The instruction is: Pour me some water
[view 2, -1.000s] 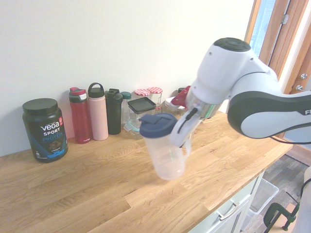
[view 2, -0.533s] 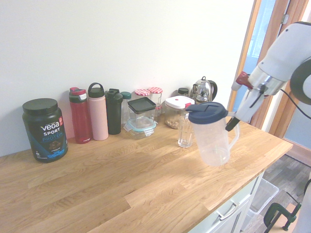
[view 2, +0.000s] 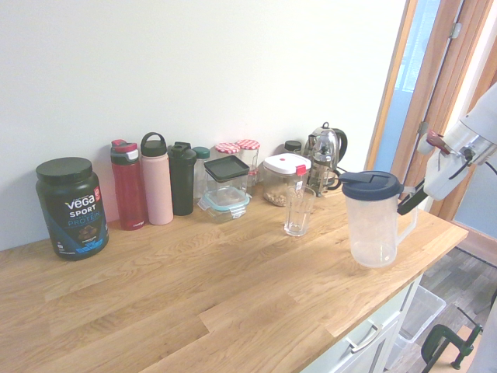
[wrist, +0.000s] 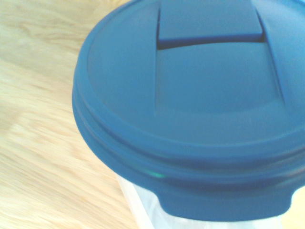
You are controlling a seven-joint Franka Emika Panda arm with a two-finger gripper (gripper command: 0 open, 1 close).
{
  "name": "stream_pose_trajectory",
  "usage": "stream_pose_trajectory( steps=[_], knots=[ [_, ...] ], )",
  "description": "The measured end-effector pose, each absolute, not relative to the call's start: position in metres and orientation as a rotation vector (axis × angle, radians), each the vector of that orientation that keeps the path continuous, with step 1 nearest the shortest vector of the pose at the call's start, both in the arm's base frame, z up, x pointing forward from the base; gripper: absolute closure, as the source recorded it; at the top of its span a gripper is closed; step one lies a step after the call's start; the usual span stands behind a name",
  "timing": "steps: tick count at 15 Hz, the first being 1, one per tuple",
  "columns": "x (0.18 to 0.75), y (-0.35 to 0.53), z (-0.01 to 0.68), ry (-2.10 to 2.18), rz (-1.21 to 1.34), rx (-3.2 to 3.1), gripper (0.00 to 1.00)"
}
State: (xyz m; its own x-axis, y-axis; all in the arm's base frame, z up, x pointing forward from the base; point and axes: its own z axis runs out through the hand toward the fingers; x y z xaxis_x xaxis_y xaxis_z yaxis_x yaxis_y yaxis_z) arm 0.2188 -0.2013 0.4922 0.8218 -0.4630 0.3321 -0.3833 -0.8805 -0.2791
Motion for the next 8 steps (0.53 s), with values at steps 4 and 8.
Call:
stream_pose_trajectory(
  steps=[4, 8],
  knots=[
    [0.267, -0.221, 0.521, 0.685, -0.573, -2.902, 1.00],
    [0.348, -0.211, 0.582, 0.675, -0.530, -3.017, 1.00]
  ],
)
